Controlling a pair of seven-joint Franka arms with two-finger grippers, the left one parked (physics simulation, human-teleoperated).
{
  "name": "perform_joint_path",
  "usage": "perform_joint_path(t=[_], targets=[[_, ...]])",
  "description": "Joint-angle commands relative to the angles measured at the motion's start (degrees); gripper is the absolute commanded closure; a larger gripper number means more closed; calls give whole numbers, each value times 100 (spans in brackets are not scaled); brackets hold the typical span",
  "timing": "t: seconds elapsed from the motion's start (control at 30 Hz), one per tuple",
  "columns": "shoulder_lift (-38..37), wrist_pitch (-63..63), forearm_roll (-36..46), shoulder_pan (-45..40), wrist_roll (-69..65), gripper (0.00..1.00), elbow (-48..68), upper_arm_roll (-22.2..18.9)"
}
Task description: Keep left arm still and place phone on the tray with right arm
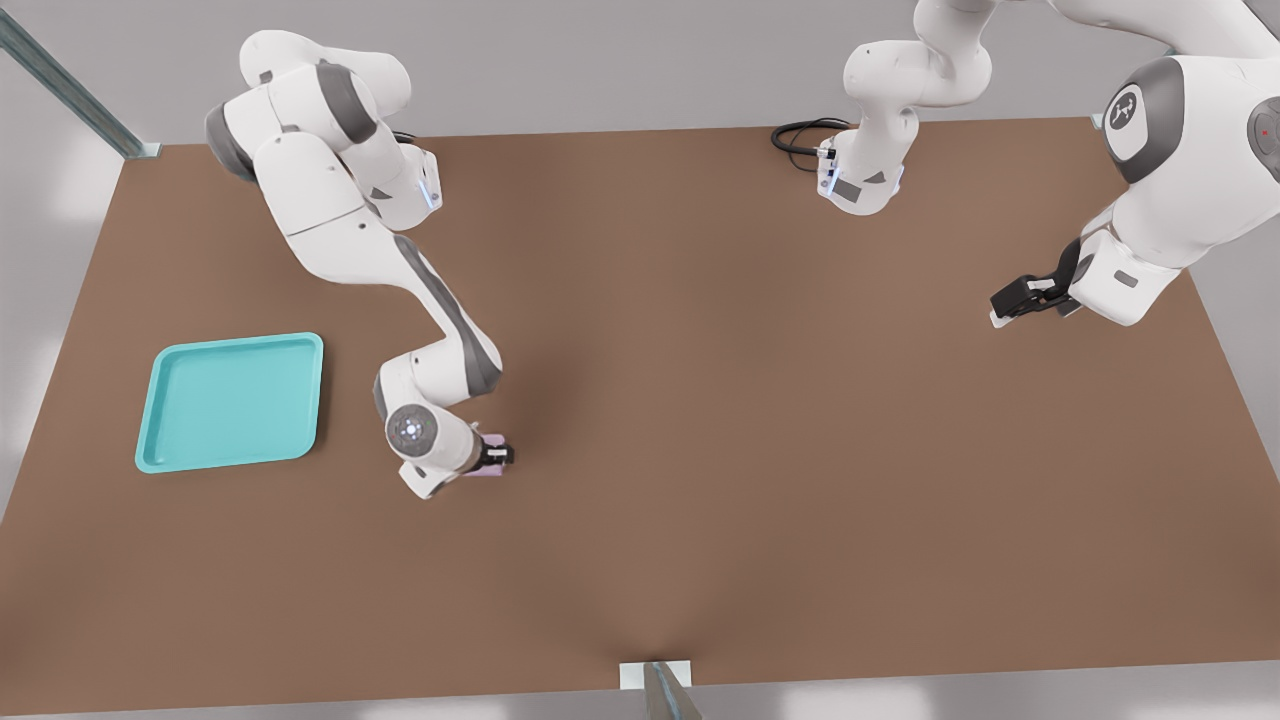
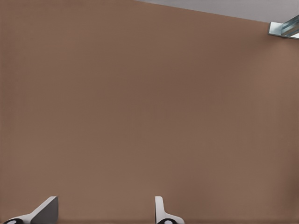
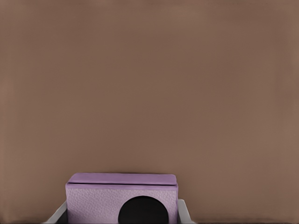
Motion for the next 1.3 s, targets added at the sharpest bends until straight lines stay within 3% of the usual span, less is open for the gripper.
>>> perform_joint_path(t=[0.0, 0.1, 0.3, 0.37, 0.43, 0.7, 0.8, 0.83, 0.9, 1.0, 1.1, 1.13, 1.23, 1.27], targets=[[-248, -412, -55, -21, 48, 31, -9, 1], [-854, -394, -82, -372, -74, 30, -457, 1], [-1663, -394, -73, -1752, -1726, 31, -1345, 10], [-1883, -394, -73, -2411, -2412, 31, -1652, 185], [-1927, -385, -73, -2982, -2799, 31, -1846, 414], [-1408, -87, -170, -4582, -4689, 31, -1986, 414], [-1206, -51, -187, -4679, -4724, 30, -1986, 406], [-1065, 36, -214, -4696, -4724, 25, -1978, 414], [-995, 28, -214, -4696, -4724, 0, -1951, 414], [-1048, -306, -214, -4626, -4724, 0, -1424, 441], [-1118, -2142, -214, -4600, -4523, 0, 455, 1011], [-1136, -2327, -502, -4591, -4119, 0, 939, 1423], [-1188, -2934, -1690, -4494, -2177, 0, 1837, 3296], [-1276, -3162, -1690, -4512, -1544, 0, 1828, 3666]])
